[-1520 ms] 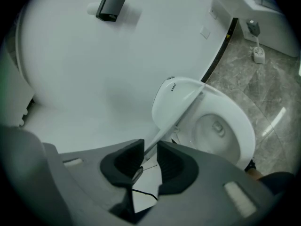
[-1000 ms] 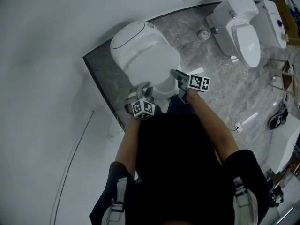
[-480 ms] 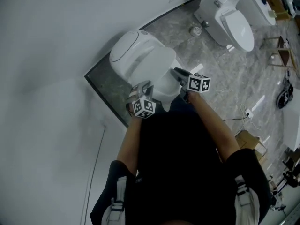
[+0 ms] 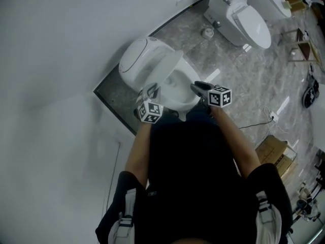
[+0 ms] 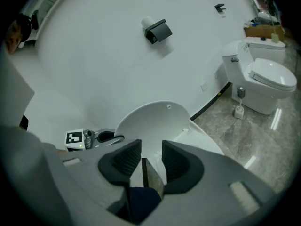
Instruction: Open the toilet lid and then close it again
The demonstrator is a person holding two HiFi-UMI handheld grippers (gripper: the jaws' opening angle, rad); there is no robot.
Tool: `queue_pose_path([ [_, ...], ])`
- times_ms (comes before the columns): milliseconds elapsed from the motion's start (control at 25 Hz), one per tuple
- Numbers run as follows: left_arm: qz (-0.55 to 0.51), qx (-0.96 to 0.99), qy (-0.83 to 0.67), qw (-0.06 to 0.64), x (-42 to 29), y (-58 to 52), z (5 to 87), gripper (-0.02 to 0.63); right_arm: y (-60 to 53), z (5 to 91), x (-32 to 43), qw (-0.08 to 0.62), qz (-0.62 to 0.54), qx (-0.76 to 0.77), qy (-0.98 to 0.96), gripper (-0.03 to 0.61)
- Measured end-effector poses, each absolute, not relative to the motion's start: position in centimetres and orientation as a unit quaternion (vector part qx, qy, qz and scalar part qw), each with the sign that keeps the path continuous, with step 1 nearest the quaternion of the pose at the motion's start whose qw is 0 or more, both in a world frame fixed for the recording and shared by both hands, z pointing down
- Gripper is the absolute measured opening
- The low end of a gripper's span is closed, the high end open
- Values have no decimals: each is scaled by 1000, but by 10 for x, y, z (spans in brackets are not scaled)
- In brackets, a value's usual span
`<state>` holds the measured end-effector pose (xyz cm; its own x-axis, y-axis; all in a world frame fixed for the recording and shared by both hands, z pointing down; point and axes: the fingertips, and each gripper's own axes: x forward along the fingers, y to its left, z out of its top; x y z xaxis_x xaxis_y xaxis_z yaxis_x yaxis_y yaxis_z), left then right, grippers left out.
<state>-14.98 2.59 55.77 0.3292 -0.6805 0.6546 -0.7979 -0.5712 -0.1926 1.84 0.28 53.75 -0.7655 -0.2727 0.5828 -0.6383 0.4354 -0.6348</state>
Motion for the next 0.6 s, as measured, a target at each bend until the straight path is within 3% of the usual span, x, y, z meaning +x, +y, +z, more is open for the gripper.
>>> queue_pose_path([
  [600,362,803,-462,101,-182,-1,548,46,14,526,71,131,484,330,-800,129],
])
